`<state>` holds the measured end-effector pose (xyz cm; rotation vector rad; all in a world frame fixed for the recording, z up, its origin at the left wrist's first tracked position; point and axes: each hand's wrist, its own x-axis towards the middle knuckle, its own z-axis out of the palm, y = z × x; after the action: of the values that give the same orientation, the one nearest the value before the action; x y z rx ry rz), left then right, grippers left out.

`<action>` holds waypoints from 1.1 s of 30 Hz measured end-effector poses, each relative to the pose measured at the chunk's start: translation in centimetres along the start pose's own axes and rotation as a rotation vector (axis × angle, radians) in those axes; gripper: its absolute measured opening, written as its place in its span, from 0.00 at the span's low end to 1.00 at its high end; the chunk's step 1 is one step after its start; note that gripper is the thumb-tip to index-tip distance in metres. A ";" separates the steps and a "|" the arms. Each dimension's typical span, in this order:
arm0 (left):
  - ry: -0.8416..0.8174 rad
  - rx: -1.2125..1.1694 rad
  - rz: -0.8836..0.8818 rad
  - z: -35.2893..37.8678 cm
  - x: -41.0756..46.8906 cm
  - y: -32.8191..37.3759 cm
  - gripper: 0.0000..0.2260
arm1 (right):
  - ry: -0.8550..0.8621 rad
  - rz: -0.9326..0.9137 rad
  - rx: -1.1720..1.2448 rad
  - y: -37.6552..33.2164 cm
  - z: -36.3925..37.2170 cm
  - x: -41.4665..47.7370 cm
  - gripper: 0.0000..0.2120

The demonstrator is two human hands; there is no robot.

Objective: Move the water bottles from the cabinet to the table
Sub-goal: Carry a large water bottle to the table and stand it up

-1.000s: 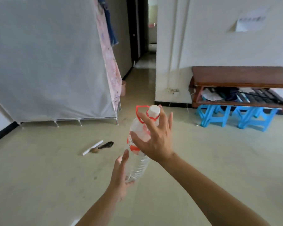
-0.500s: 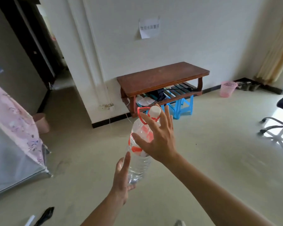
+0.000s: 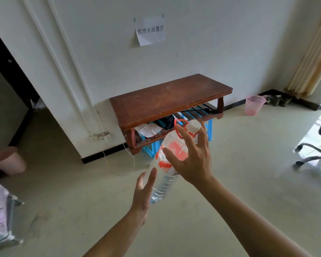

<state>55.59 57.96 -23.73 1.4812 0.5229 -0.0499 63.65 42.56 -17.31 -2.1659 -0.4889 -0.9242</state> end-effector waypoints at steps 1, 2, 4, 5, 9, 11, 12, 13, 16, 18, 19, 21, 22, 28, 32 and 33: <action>0.006 0.007 0.016 0.6 2.0 0.8 0.52 | -0.008 0.018 0.009 1.6 1.1 1.3 0.33; 0.011 0.010 0.029 1.2 4.2 1.5 0.51 | -0.008 0.037 0.016 3.1 2.2 2.6 0.33; 0.023 0.013 0.077 2.3 9.1 2.7 0.48 | -0.008 0.085 0.029 6.3 4.8 5.0 0.34; 0.029 0.032 0.098 2.7 12.0 3.3 0.47 | 0.004 0.094 0.041 7.9 6.3 6.3 0.35; 0.044 0.145 0.216 5.0 23.0 6.3 0.53 | 0.055 0.082 0.036 13.5 11.5 12.7 0.34; 0.046 0.186 0.228 6.4 27.9 8.6 0.51 | 0.072 0.099 0.011 16.0 13.5 16.1 0.35; 0.050 0.198 0.252 7.2 30.4 10.0 0.50 | 0.065 0.106 0.007 17.4 14.4 18.0 0.35; 0.063 0.227 0.276 7.6 31.7 10.9 0.50 | 0.072 0.092 -0.002 18.3 14.7 19.1 0.36; 0.078 0.300 0.321 10.5 39.4 15.1 0.52 | 0.102 0.143 -0.031 23.3 17.1 24.9 0.36; 0.066 0.360 0.340 12.1 43.0 17.1 0.51 | 0.121 0.183 -0.022 25.6 18.4 27.2 0.36; 0.056 0.389 0.339 13.4 45.3 18.1 0.51 | 0.134 0.197 -0.016 27.4 19.1 28.6 0.36; 0.056 0.432 0.352 15.8 48.8 19.8 0.52 | 0.155 0.188 0.000 30.9 20.4 31.1 0.36; 0.059 0.433 0.354 17.1 50.5 20.3 0.52 | 0.168 0.180 0.007 32.8 21.1 32.3 0.36; 0.081 0.389 0.298 25.5 61.8 23.3 0.51 | 0.168 0.233 0.040 44.4 25.4 39.9 0.37; 0.135 0.368 0.224 29.9 68.1 25.9 0.52 | 0.033 0.290 0.105 51.5 28.3 46.0 0.38; 0.150 0.363 0.221 30.7 69.7 26.5 0.52 | 0.012 0.279 0.113 53.0 29.1 47.6 0.39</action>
<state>135.94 51.30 -24.26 1.9012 0.4844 0.1487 139.73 31.61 -21.04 -2.0595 -0.2188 -0.7367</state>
